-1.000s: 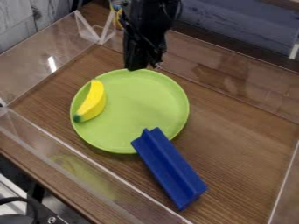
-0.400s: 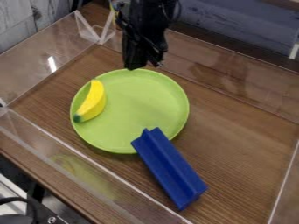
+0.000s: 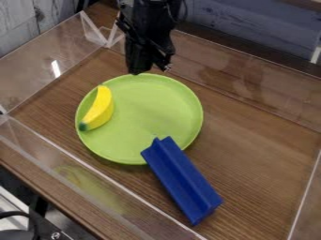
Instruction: Put the banana in the green plate
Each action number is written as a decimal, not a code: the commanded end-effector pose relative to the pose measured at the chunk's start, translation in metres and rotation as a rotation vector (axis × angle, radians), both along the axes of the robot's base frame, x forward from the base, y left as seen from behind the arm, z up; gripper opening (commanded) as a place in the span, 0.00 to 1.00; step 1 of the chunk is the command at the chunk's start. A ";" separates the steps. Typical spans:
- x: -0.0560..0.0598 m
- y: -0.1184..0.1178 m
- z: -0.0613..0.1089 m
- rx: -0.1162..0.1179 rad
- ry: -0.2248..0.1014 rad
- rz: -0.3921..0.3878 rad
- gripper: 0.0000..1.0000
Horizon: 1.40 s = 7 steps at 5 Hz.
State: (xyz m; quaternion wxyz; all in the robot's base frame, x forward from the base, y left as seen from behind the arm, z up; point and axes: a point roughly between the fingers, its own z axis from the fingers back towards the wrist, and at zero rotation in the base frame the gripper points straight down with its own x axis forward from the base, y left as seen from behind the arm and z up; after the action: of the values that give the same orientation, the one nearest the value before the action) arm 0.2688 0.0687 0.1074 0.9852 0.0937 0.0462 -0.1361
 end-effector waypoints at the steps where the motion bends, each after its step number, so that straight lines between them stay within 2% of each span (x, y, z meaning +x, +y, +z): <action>1: 0.010 0.008 0.012 0.018 -0.067 0.032 0.00; 6: 0.015 0.025 0.001 0.035 -0.102 0.197 0.00; 7: 0.014 0.022 0.004 0.033 -0.093 0.201 0.00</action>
State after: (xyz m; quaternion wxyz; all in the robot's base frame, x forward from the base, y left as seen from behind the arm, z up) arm 0.2741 0.0897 0.0957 0.9933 0.1026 0.0418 -0.0313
